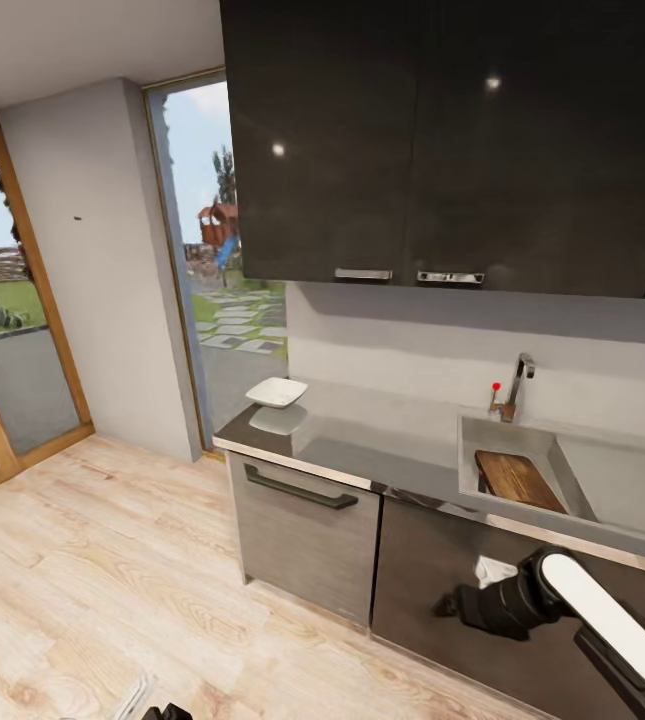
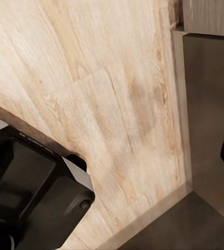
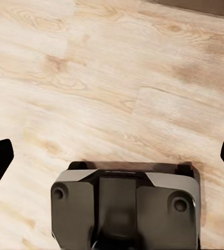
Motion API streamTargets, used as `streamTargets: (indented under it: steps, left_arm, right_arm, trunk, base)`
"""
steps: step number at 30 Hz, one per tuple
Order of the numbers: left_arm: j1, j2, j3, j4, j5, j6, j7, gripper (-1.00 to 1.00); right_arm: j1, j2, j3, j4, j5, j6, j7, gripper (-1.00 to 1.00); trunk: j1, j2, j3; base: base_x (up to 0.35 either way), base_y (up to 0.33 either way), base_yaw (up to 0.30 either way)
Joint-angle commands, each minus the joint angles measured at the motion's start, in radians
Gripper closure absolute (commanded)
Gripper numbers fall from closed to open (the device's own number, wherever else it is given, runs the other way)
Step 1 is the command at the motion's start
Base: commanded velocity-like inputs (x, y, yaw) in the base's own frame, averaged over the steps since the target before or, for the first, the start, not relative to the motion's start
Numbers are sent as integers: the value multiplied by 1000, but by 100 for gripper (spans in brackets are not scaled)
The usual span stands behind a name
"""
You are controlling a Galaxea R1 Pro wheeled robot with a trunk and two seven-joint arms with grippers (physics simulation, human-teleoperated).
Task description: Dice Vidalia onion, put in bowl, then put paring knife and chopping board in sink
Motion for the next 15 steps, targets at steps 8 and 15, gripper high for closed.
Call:
streamTargets:
  steps: [8,15]
  left_arm:
    - [0,0,-1,0,8,1,10,-100]
    - [-1,0,-1,32,9,-22,11,-100]
  right_arm:
    - [-1,18,0,45,58,0,-8,-100]
    - [0,25,2,65,63,0,-10,-100]
  trunk:
    - [0,-1,0]
    - [0,-1,0]
  base:
    - [0,0,0]
    - [0,0,0]
